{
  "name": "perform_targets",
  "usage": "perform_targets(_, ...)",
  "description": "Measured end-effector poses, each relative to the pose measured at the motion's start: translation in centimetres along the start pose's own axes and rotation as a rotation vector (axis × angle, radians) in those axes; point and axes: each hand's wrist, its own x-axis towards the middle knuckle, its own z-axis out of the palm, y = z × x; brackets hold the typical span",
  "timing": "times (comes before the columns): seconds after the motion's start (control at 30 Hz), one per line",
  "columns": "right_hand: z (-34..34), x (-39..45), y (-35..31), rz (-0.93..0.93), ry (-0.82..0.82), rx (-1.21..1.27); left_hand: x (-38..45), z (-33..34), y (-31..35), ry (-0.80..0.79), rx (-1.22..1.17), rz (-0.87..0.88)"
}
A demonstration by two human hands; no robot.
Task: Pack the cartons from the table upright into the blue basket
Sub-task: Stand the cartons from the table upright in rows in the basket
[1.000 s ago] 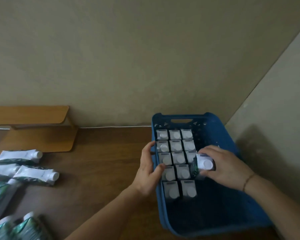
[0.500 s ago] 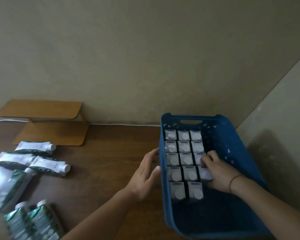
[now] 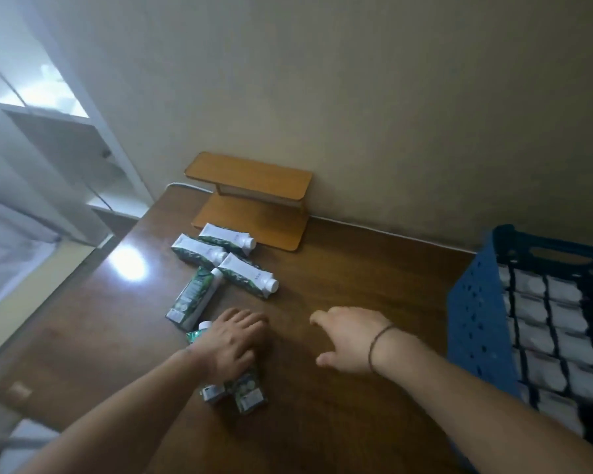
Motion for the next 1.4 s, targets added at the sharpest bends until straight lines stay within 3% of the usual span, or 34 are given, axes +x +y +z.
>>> perform_targets(0.07, 2.5, 3.7, -3.3, -0.023, -0.101, 0.139, -1.5, 0.2, -1.5, 0.146, -0.121, -0.141)
perform_targets(0.13, 5.4, 6.6, -6.3, -0.019, -0.096, 0.351, -2.3, 0.5, -2.1, 0.271, -0.224, -0.239)
perform_targets(0.3, 10.0, 9.4, -10.3, 0.023, -0.061, 0.648, -1.6, 0.3, -2.9, 0.326, -0.308, -0.240)
perform_targets(0.53, 9.9, 8.4, -6.5, 0.215, 0.056, 0.747, 2.2, -0.2, -0.8, 0.468, -0.504, -0.283)
perform_targets(0.7, 8.0, 6.2, -0.4, 0.382, 0.271, 1.037, 5.4, 0.4, 4.2, 0.609, -0.788, -0.412)
perform_targets(0.77, 6.7, 4.7, 1.8, 0.430, 0.418, 1.123, 6.9, -0.7, 7.6, 0.457, -1.049, -0.518)
perform_targets(0.87, 4.8, 1.0, 4.1, 0.434, 0.728, 1.050, 9.0, -2.8, 13.0, -0.023, -1.627, -0.430)
perform_targets(0.93, 3.8, -1.9, 5.3, 0.423, 0.863, 0.963, 10.3, -3.4, 15.7, -0.098, -1.798, -0.342)
perform_targets(1.0, 2.8, -4.8, 7.2, 0.409, 0.933, 0.859, 11.6, -3.4, 17.7, -0.057, -1.739, -0.160)
perform_targets(1.13, 0.4, -11.6, 11.6, 0.192, 0.833, 0.789, 14.1, -4.1, 22.1, -0.064, -1.473, 0.175)
perform_targets(1.23, 0.3, -16.9, 14.7, 0.148, 0.992, 0.828, 15.2, -4.8, 25.8, 0.001, -1.442, 0.355)
perform_targets(1.3, 1.1, -20.1, 16.8, 0.153, 1.132, 0.879, 15.3, -4.8, 28.6, 0.170, -1.382, 0.384)
perform_targets(1.4, 2.2, -24.1, 20.2, 0.188, 1.210, 0.956, 16.0, -4.1, 31.4, 0.411, -1.125, 0.255)
